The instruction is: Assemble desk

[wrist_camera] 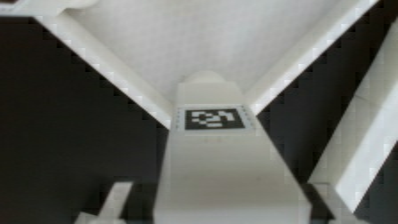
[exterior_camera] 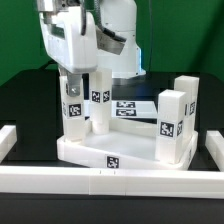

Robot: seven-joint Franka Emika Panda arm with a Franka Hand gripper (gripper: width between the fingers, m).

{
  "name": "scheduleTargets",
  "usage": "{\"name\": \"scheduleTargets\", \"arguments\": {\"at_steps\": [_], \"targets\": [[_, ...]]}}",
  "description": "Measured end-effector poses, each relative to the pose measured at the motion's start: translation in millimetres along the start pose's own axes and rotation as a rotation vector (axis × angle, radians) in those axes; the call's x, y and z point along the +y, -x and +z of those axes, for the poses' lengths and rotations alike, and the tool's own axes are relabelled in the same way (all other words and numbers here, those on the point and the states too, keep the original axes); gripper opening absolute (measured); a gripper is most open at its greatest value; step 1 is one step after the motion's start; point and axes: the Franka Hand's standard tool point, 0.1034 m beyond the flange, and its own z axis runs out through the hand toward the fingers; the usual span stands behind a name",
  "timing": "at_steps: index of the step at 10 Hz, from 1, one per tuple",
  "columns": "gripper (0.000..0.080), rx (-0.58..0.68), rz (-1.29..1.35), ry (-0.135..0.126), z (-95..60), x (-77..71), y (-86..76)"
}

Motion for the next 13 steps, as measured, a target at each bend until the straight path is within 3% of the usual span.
{"name": "scheduleTargets", "arguments": {"at_steps": [5,6,7,8,13], "targets": [[0.0312,-0.001,0.009,0.0,0.4,0.0,0.0],[0.0505,-0.001,0.006,0.0,0.7,-0.2,0.6],[0.0505,0.001,-0.037,0.002,0.7,-1.5,2.7],[0.062,0.002,-0.135,0.004,0.6,-3.4,5.5],[0.0649,0.002,-0.591,0.009,3.0,-5.3,13.7]]}}
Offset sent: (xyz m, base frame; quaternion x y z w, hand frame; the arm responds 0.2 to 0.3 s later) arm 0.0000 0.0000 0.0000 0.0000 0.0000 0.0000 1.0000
